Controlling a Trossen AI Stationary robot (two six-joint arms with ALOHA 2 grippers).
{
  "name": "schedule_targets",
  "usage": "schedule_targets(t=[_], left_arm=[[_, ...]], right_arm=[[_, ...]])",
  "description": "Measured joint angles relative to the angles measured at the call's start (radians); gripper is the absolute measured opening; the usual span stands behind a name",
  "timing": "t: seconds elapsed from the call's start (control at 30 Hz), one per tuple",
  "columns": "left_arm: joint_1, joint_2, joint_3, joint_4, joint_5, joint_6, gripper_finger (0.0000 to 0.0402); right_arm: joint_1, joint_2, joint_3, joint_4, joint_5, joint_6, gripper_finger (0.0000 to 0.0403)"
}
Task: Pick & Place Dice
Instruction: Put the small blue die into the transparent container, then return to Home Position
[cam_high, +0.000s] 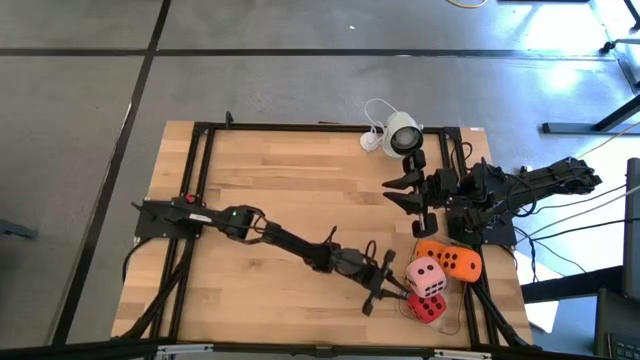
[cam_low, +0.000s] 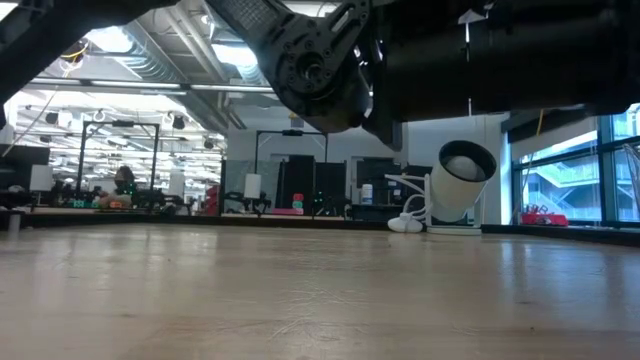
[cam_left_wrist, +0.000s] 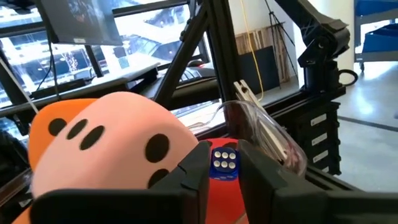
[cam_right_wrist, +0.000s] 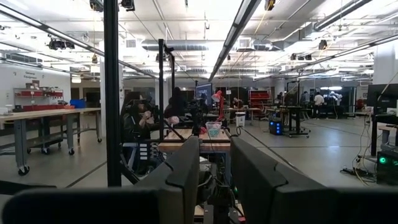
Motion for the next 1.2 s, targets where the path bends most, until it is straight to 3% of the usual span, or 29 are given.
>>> schedule_targets(t=[0.23,0.87,1.2], left_arm=[[-0.018,0.000,0.000,0.039,0.002,0.017,0.0082],[-0.017,-0.002,0.000,0.038,-0.007,0.010,0.0083],[0.014,-0.104,-0.090,-0.076,0.008,-0.140,0.0069]], right_arm=[[0.000,0.000,0.000,0.000,0.000,0.000,0.0094],[0.000,0.000,0.000,0.000,-0.001,0.019,0.0094],[0.000,-0.010,0.000,-0.030,-0.085,0.106,0.0094]])
